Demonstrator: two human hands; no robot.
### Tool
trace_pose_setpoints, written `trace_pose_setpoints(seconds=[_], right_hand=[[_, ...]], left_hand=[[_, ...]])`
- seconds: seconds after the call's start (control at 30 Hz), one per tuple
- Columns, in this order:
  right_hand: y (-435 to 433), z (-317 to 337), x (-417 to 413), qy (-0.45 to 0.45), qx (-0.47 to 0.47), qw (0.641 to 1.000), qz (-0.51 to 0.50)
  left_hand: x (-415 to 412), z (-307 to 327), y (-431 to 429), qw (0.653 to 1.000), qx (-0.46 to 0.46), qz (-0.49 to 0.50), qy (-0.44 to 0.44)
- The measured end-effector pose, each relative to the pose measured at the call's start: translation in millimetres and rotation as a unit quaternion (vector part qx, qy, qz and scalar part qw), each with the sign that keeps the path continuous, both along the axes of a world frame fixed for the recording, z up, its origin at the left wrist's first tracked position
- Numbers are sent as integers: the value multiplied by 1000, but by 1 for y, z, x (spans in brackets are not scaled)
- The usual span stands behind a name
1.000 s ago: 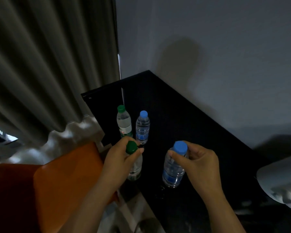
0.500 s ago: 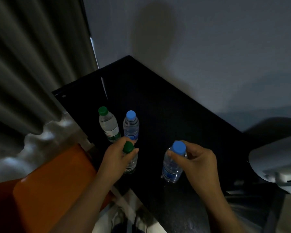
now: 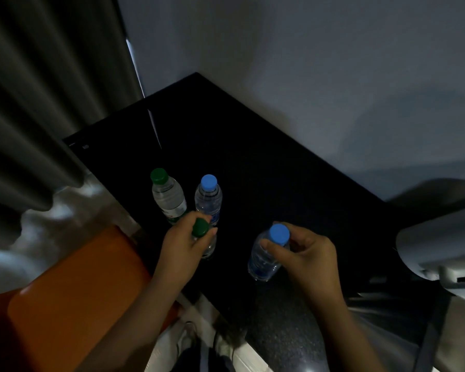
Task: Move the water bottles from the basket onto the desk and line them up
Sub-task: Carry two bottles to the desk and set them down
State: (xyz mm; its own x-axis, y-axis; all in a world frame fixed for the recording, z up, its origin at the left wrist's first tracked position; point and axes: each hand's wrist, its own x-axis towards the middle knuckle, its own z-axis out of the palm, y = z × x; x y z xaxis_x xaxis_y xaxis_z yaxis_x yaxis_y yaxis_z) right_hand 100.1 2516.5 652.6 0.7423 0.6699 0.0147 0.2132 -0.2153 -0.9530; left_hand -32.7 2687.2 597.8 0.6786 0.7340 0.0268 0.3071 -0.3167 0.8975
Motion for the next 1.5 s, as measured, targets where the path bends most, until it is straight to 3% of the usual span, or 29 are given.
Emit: trace_pose_setpoints(seconds=[0.53,1.2,1.37,1.5], right_hand=[[29,-19,8,-46,-82,995,27],[74,-36,19,-67,-62,994,63],[71,-39,20,-93,-110,988,56],[69,-30,21,-188,-221,953,86]], left_hand=[[0,-4,6,999,15,-33,35],[4,-1,3,999,25,-26,38],[4,0,3,999,13,-23,45],[4,4,3,998,11,-22,56]])
